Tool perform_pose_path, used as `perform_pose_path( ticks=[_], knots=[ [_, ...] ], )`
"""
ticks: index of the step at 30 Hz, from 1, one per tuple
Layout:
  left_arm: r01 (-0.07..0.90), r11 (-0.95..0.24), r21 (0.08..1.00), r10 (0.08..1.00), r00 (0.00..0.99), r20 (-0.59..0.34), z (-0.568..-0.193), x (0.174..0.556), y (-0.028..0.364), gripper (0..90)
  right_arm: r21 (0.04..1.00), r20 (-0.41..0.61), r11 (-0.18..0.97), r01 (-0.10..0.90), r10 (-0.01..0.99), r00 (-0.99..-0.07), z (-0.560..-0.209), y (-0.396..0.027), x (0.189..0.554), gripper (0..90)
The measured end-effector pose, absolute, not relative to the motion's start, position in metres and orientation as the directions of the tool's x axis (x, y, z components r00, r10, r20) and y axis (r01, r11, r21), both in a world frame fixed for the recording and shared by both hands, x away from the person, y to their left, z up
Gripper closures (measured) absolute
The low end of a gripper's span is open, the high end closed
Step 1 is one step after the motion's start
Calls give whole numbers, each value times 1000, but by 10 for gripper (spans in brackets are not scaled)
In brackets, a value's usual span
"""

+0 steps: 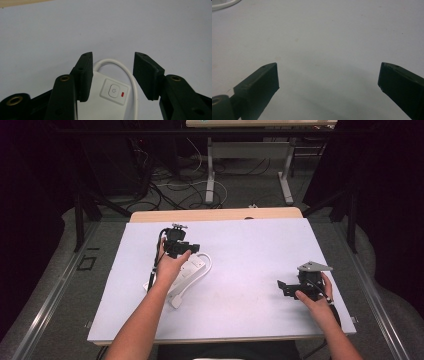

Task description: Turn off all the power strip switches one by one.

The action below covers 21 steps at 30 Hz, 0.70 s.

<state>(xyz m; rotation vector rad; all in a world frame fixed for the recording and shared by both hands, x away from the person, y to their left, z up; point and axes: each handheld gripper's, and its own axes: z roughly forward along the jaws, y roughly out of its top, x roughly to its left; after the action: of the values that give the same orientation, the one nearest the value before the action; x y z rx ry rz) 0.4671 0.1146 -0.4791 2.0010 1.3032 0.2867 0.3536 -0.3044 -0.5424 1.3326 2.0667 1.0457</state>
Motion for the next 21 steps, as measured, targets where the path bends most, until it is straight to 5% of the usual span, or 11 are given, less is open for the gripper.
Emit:
perform_pose_path(
  ticks=[21],
  knots=[
    [746,-282,604,874,459,-160,-500,467,101,899,787,15,252,562,904,-427,-546,-304,355,27]
  ],
)
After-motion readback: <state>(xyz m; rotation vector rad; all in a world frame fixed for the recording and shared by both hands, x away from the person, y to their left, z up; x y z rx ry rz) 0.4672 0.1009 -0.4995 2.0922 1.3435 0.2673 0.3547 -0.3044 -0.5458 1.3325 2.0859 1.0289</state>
